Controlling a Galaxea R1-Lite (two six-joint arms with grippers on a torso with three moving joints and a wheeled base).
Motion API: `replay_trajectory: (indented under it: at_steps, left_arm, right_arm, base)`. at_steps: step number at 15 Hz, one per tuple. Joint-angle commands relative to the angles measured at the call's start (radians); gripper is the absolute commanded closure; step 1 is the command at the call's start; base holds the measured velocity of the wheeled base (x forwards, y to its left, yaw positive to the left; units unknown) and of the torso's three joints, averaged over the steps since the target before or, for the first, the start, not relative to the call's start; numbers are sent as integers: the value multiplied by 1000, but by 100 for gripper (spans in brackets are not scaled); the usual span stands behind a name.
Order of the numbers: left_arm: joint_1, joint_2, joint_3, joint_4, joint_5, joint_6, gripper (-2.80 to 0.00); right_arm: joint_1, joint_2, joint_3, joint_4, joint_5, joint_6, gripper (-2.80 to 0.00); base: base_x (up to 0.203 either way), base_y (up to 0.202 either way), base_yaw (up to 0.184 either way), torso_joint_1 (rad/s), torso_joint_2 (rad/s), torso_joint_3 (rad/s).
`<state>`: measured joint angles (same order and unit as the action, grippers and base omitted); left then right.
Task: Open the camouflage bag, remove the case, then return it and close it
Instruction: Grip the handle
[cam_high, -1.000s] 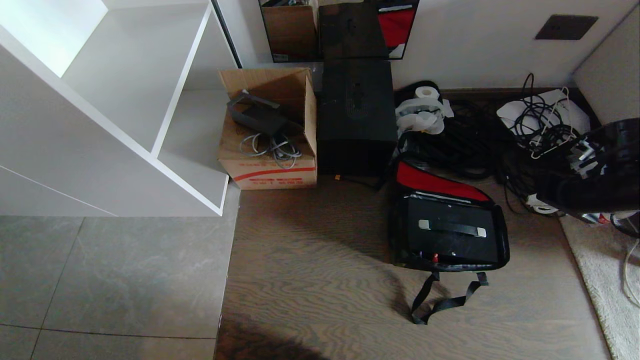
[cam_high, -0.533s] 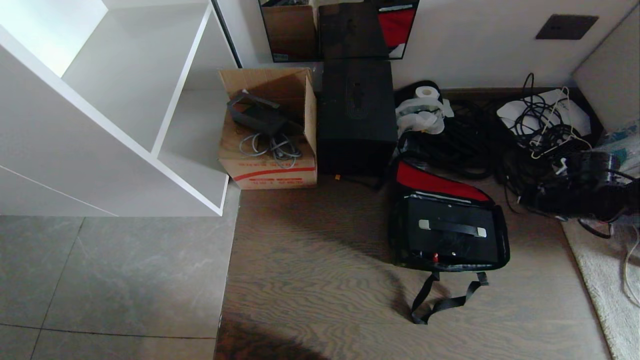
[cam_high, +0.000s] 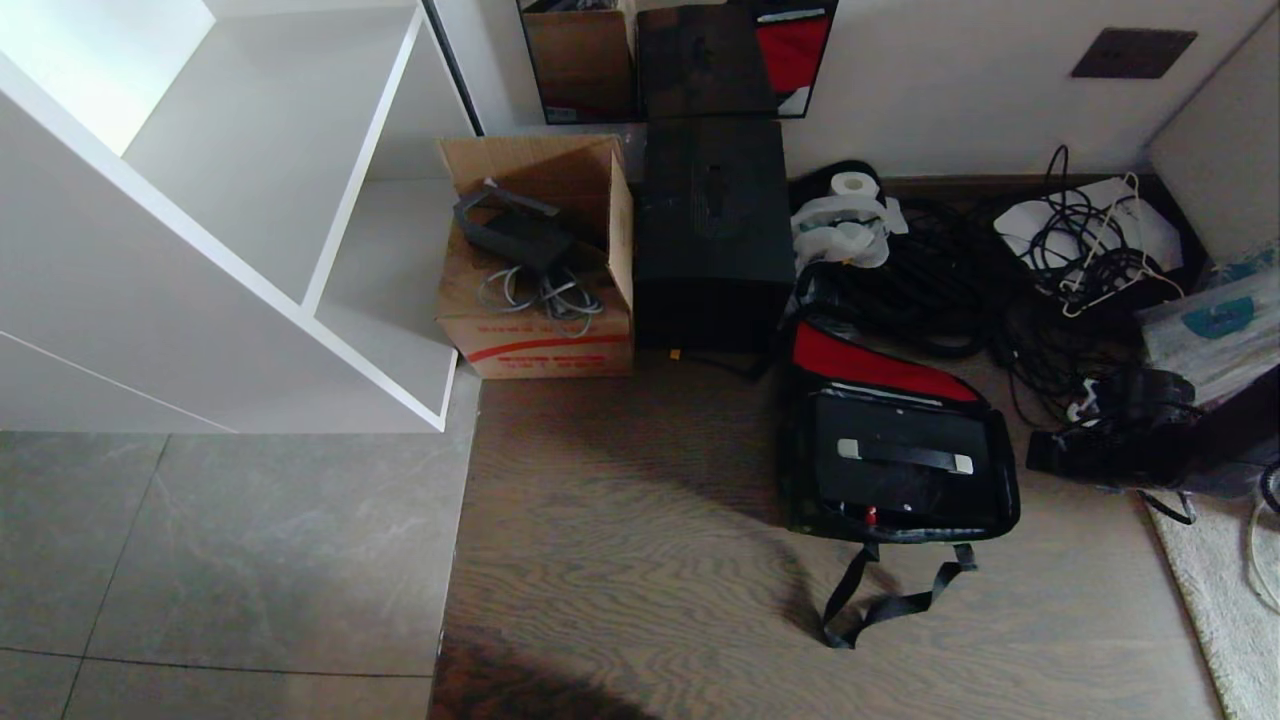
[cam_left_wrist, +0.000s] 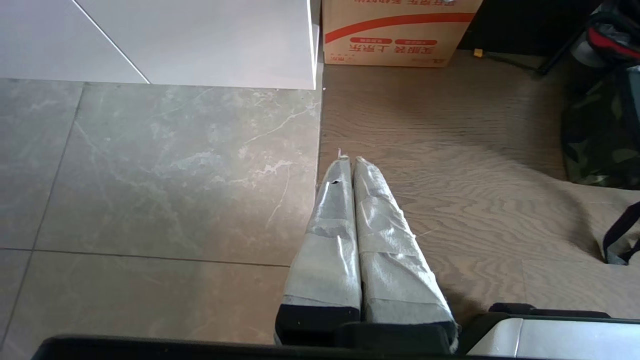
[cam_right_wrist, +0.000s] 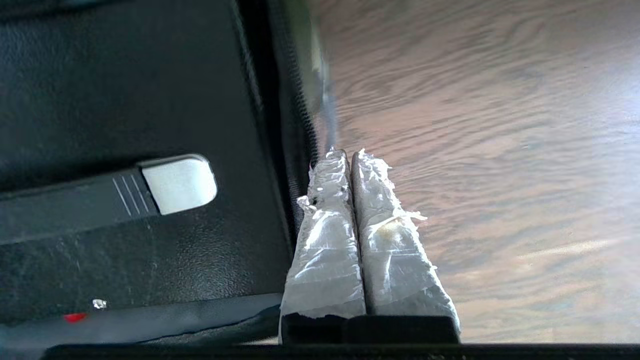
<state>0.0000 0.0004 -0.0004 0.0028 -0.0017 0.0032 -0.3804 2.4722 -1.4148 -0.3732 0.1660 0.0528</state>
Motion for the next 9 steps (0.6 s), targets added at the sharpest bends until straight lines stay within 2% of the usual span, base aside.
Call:
replay_trajectory:
  at_steps: [1,5,7,9]
  left_arm:
    - [0,0,0,0,1,0,0]
    - [0,0,0,0,0,0,0]
    - [0,0,0,0,1,0,0]
    - [0,0,0,0,0,0,0]
  right_arm:
    - [4,48,-6,-10,-17,-1,0]
    - [23,85,2,63,-50,0,0]
    - [35,87,9,57,-52,-12,0]
    - [66,88,11,44,-52,14,0]
  base:
    - [0,0,0,0,0,0]
    - [0,0,0,0,0,0]
    - [0,0,0,0,0,0]
    - [0,0,0,0,0,0]
